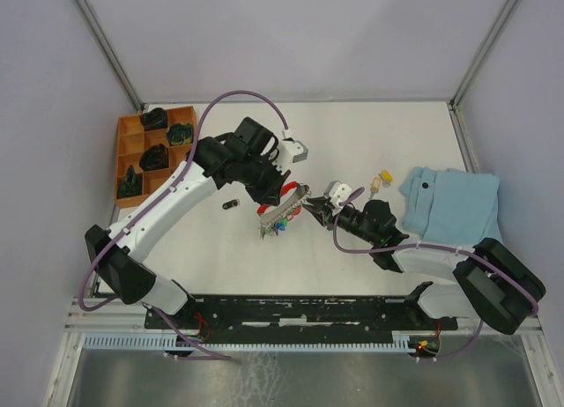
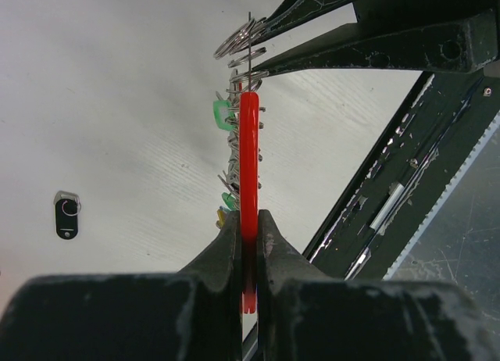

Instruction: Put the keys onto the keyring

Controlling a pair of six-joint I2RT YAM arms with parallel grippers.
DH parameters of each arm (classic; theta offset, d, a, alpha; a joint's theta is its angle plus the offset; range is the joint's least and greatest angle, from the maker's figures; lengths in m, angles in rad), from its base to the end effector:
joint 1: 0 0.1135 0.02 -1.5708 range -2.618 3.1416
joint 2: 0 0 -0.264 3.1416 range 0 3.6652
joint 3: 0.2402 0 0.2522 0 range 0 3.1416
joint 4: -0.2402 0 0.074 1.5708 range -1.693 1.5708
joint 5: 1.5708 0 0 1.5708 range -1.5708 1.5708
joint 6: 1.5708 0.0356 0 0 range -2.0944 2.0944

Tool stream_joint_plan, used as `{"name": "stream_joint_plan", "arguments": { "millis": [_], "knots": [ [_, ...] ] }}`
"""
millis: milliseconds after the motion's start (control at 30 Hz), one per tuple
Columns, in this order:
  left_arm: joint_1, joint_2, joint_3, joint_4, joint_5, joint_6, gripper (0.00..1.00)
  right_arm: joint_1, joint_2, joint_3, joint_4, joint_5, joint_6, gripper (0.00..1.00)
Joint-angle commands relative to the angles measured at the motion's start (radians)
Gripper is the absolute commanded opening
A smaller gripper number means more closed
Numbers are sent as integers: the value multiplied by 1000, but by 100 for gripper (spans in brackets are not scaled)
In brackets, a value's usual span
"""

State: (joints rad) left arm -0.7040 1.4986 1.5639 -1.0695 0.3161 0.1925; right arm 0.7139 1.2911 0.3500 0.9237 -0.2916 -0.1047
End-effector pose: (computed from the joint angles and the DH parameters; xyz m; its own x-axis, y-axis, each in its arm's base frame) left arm 0.2210 -0.2022 0.3617 -0.4892 0.6540 -0.5770 0.8517 0.5006 -0.1548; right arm 0.1807 0.1701 0.2027 0.0752 -0.0673 -0.9949 -0.8411 0.5316 -0.0995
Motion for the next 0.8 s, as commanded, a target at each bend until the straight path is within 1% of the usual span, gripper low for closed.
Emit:
{"name": "stream_joint_plan", "arguments": {
  "millis": [0, 400, 767],
  "knots": [
    [-6, -38, 7, 13, 21, 30, 3, 7, -28, -1, 55, -25, 17, 29],
    [-8, -27, 4, 16, 29, 25, 3, 12, -35, -6, 92, -15, 45, 30],
    [-14, -24, 3, 19, 30, 18, 3, 12, -42, -5, 95, -1, 51, 28]
  ]
}}
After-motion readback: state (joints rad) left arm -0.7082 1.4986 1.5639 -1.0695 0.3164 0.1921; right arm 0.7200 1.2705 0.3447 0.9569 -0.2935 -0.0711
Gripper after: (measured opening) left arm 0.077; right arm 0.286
